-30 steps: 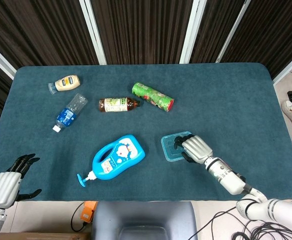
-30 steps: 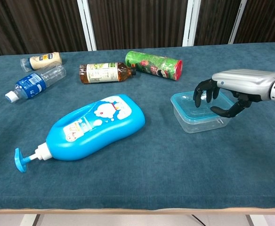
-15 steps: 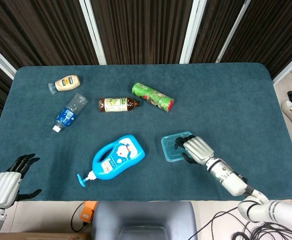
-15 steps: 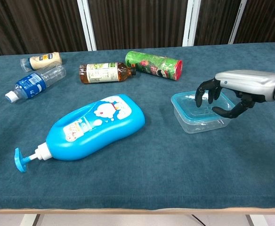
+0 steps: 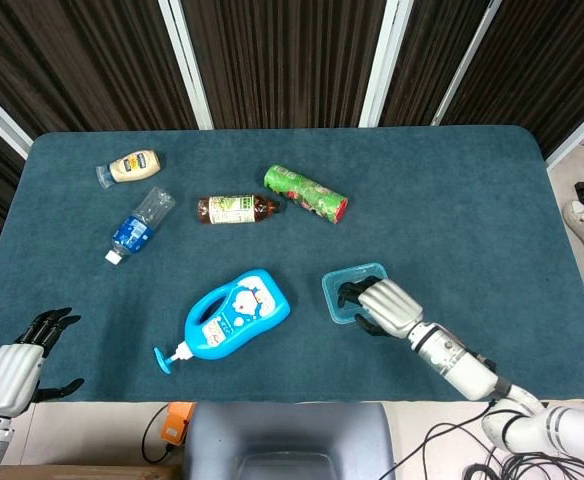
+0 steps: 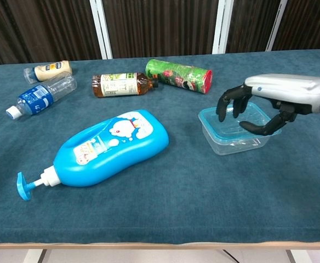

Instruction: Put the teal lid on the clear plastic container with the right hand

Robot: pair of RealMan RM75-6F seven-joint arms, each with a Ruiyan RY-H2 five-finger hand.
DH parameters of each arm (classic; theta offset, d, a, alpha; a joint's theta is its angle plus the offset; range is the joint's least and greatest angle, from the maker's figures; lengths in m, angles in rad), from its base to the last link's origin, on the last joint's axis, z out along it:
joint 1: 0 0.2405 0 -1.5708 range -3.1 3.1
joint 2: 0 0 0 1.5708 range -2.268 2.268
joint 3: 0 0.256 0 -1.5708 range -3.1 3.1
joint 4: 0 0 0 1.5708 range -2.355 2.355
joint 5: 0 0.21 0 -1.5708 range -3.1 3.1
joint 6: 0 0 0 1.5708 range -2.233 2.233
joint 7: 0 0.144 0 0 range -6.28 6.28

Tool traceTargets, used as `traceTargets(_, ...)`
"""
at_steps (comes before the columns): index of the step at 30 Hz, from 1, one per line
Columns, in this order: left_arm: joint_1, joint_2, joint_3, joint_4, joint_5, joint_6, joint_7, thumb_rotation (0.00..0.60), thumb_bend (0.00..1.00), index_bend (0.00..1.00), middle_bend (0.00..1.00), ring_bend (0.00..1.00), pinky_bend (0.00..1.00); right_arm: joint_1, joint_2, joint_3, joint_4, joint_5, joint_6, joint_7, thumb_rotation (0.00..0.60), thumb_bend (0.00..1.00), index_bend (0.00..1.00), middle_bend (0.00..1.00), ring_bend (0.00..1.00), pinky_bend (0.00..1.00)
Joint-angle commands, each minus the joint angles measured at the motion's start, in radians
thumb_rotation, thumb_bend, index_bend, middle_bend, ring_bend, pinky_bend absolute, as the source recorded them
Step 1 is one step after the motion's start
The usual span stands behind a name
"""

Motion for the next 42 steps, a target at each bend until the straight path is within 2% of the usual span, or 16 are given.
traceTargets(1, 0.0, 0.001, 0.0, 0.001, -0.001, 0.0, -0.003, 0.6, 0.34, 0.2, 0.1, 0.1, 0.39, 0.003, -0.009, -0.008, -0.01, -0.012, 0.002, 0.0, 0.6, 0.65, 0.5, 0.38, 0.41, 0.43)
traceTargets(42, 0.001, 0.005, -0.001, 0.003, -0.001, 0.001, -0.014, 0.6, 0.34, 0.2, 0.1, 0.1, 0.39, 0.003, -0.05, -0.048, 0.043, -0.022, -0.026, 0.021, 0.6, 0.65, 0.48, 0.38, 0.41, 0.43)
